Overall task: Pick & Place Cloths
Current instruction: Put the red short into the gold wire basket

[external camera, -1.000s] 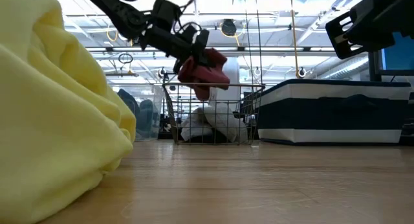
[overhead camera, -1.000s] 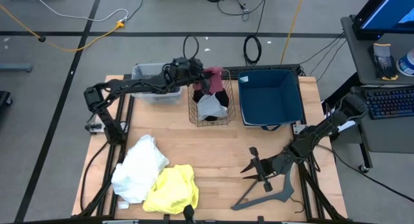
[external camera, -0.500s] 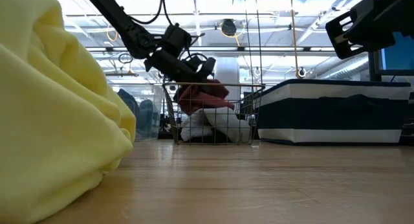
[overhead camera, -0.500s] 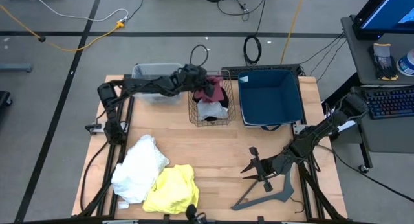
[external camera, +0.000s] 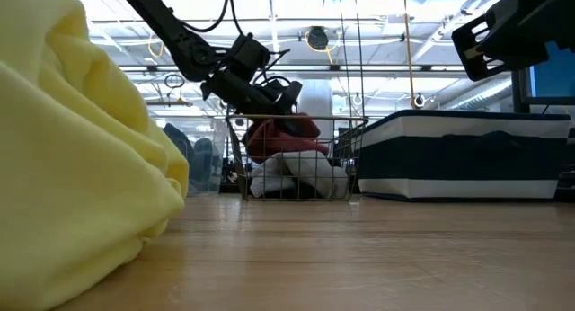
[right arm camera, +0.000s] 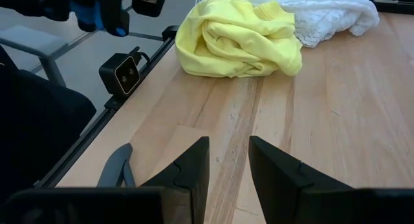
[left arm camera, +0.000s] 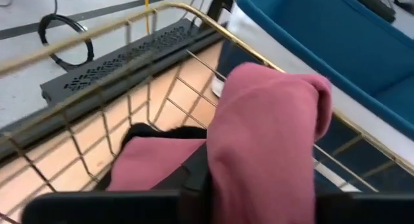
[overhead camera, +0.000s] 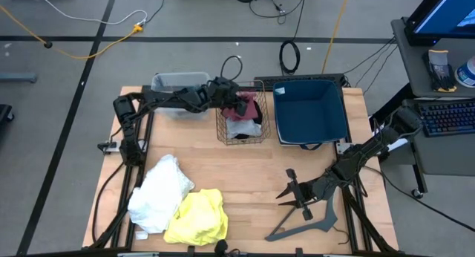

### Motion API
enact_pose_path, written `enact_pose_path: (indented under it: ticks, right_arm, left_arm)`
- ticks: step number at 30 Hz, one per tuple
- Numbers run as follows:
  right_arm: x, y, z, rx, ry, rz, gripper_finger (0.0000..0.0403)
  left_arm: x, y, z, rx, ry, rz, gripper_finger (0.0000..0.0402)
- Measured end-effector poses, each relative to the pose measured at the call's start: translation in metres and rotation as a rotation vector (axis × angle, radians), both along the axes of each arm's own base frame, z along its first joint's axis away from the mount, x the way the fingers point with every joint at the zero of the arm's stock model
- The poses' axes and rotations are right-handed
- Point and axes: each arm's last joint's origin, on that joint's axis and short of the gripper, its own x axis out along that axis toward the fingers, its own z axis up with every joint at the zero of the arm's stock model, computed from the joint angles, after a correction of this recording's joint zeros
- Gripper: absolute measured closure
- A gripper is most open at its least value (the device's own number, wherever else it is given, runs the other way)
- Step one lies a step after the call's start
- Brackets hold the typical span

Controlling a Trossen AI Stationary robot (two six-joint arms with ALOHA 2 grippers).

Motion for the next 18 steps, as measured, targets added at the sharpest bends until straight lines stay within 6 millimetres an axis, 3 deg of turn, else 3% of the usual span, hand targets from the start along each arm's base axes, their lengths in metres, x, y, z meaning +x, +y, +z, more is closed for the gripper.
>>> enact_pose_path:
  ticks: [9, 18]
  right_arm:
    - [0.000, 0.000, 0.001, 0.004, -0.005, 0.000, 0.0303]
    - [0.001, 0.001, 0.003, 0.019, -0.031, 0.002, 0.0303]
  left_arm:
    - [-0.003, -0.014, 0.009, 0.036, 0.067, -0.089, 0.0208]
    - [-0.024, -0.034, 0.060, 0.067, 0.059, -0.115, 0.0141]
